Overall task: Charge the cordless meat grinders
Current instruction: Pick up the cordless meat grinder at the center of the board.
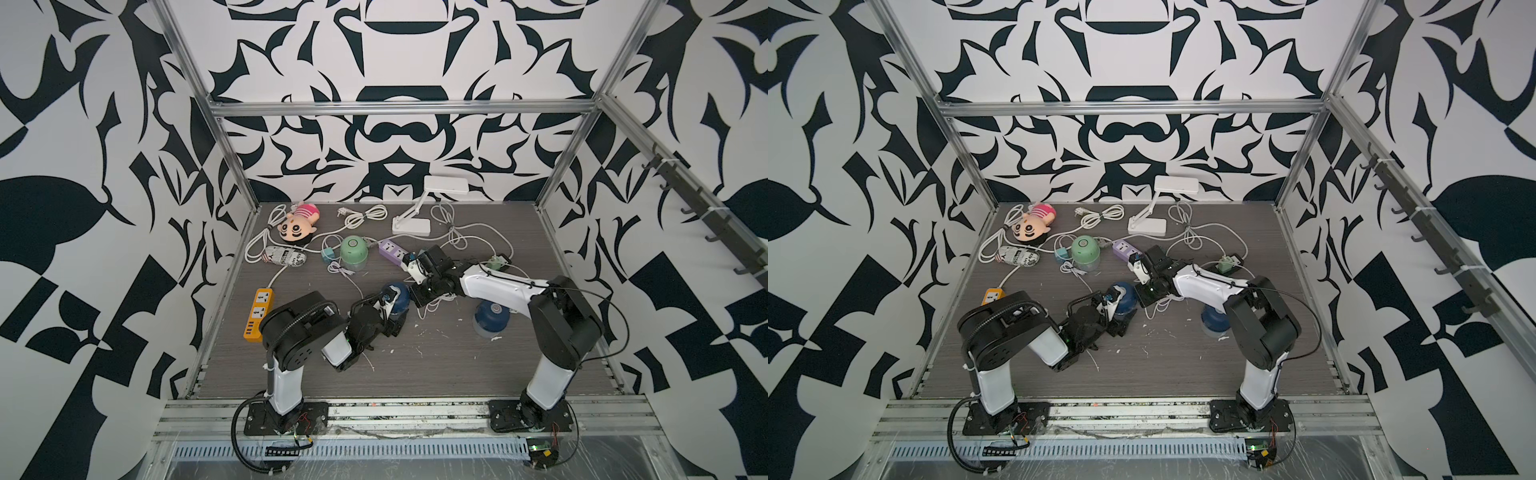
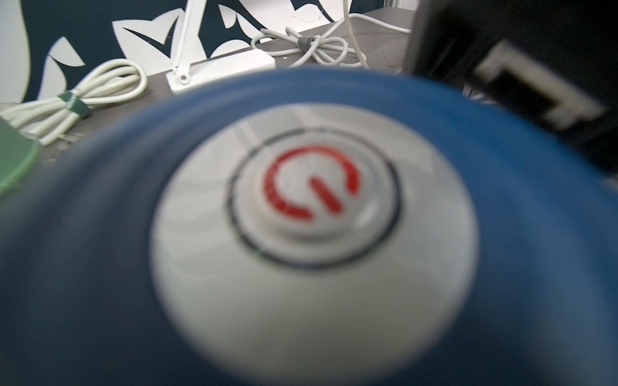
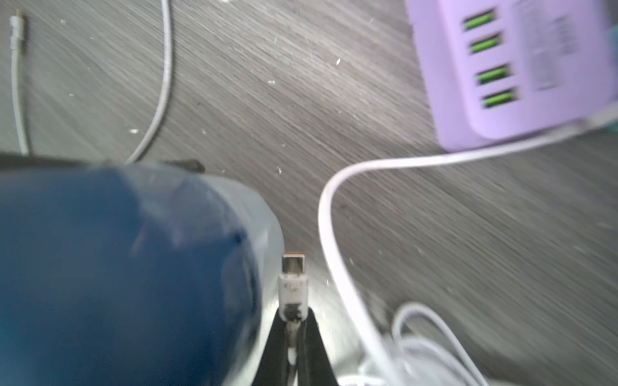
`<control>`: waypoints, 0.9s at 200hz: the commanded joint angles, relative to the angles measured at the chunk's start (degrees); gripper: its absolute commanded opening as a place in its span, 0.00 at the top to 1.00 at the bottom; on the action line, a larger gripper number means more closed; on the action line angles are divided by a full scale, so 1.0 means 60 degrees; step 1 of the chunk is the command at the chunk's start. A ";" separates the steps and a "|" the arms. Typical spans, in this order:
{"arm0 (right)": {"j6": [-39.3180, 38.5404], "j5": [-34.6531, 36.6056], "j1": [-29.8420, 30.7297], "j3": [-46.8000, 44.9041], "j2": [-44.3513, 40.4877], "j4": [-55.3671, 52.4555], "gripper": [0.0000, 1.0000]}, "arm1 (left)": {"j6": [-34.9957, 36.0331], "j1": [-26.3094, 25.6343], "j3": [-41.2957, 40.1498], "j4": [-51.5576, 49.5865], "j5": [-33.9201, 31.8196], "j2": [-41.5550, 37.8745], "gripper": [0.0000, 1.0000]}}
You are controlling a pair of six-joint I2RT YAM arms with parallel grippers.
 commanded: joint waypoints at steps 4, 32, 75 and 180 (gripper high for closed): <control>-0.0331 0.0966 0.0064 0.0068 -0.1228 -0.1006 1.00 | 0.0312 -0.0016 -0.0012 -0.0774 -0.0403 -0.1428 0.35; -0.0498 0.1406 0.0173 0.0004 -0.2144 -0.1579 1.00 | 0.0467 -0.0016 0.0397 -0.3199 -0.0423 -0.2927 0.36; -0.0574 0.1155 0.0409 0.0415 -0.2981 -0.2470 1.00 | 0.0857 -0.0009 0.1025 -0.6081 -0.0193 -0.4758 0.39; -0.0443 0.0952 0.2113 0.1832 -0.2678 -0.3184 1.00 | 0.1514 -0.0001 0.1408 -0.7170 -0.0891 -0.5793 0.46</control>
